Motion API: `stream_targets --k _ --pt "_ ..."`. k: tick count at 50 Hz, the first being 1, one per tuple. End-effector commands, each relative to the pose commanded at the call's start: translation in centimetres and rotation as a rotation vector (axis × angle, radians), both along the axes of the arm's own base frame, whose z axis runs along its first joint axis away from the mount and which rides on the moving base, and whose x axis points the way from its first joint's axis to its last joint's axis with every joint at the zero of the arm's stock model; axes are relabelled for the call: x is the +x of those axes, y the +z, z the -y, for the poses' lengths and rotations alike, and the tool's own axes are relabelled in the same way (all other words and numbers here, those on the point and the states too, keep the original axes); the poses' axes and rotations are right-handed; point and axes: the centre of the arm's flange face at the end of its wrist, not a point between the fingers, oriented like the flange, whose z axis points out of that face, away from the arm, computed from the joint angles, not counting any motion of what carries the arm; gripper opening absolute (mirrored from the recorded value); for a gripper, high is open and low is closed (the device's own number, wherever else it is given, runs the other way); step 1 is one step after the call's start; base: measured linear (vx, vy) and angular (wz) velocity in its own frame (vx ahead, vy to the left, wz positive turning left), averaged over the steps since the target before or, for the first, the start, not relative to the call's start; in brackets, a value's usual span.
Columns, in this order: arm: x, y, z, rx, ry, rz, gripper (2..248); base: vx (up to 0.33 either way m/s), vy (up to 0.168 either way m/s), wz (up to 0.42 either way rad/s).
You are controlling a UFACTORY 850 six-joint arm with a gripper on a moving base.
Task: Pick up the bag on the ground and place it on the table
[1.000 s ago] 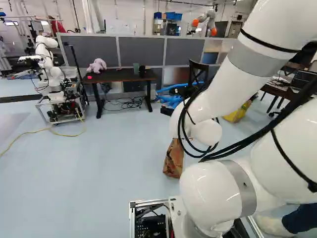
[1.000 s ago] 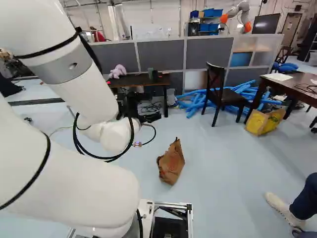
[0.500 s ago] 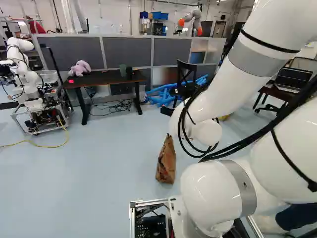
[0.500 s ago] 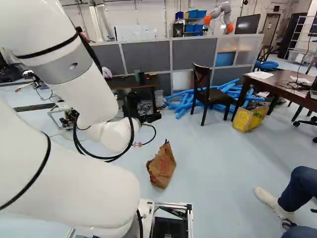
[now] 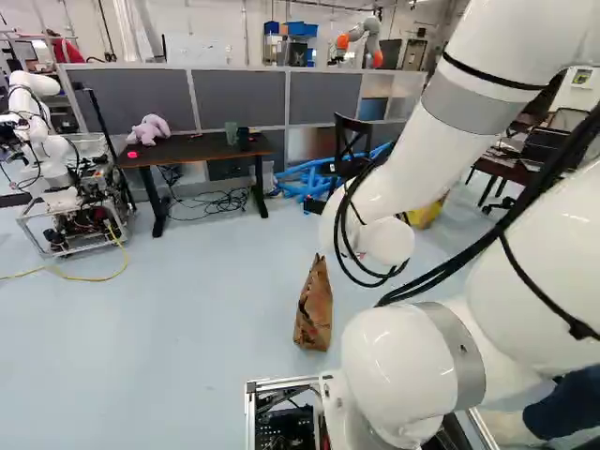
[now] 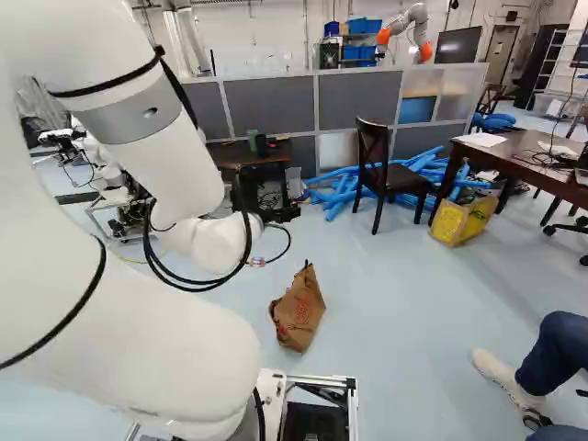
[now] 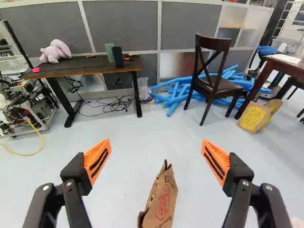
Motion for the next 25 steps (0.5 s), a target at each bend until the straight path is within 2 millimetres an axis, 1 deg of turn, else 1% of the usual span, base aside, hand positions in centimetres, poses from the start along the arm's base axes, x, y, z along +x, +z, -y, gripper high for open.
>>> stream_targets --k 25 --pt "5.2 0.3 -0.6 0.0 0.018 -0.014 247 0.0 0.0 0.0"
